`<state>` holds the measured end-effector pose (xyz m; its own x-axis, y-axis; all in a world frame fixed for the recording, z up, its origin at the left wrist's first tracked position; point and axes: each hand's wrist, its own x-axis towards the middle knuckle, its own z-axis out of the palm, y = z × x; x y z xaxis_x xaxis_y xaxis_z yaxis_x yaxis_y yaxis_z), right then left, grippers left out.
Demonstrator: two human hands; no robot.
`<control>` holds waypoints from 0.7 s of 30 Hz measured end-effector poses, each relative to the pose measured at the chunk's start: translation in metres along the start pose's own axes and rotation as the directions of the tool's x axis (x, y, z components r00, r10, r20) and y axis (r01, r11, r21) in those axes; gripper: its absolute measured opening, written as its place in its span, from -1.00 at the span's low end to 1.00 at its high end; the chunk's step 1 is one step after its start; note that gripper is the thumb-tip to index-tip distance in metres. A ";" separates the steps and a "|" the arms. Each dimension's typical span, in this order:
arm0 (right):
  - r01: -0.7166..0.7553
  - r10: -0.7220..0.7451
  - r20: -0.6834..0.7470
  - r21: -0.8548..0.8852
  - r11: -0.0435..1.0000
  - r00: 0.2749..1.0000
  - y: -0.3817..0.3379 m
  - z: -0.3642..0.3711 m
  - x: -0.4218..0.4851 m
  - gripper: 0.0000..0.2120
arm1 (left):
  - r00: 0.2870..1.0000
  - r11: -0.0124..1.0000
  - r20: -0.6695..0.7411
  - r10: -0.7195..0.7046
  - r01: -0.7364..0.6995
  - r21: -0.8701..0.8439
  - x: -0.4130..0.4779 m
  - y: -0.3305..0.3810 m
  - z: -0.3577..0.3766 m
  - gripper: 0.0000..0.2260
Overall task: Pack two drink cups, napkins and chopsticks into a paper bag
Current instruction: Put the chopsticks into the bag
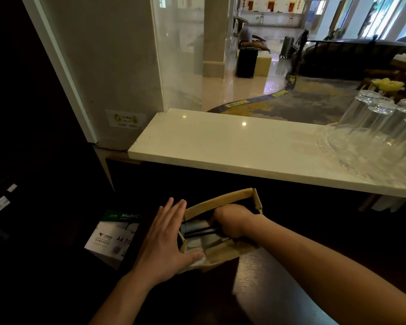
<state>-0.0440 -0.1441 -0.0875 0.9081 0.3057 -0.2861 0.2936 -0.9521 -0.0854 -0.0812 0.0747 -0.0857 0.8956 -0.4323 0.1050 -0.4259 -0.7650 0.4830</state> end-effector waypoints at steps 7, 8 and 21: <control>0.009 -0.007 -0.054 0.031 0.999 0.998 0.000 0.008 0.005 -0.79 | 1.000 1.000 -0.016 0.012 -0.012 -0.005 0.002 0.001 -0.002 0.02; 0.012 -0.009 -0.069 0.036 0.999 0.998 -0.001 0.009 0.004 -0.82 | 1.000 1.000 -0.016 0.004 -0.004 -0.002 0.001 0.000 -0.002 0.02; 0.024 0.004 -0.168 0.169 0.985 0.986 -0.009 -0.002 -0.022 -0.74 | 0.998 0.998 -0.036 0.058 -0.058 0.001 0.003 0.002 -0.002 -0.08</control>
<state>-0.0663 -0.1425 -0.0785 0.9466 0.2983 -0.1221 0.2610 -0.9317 -0.2525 -0.0796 0.0729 -0.0824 0.8735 -0.4584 0.1636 -0.4770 -0.7392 0.4755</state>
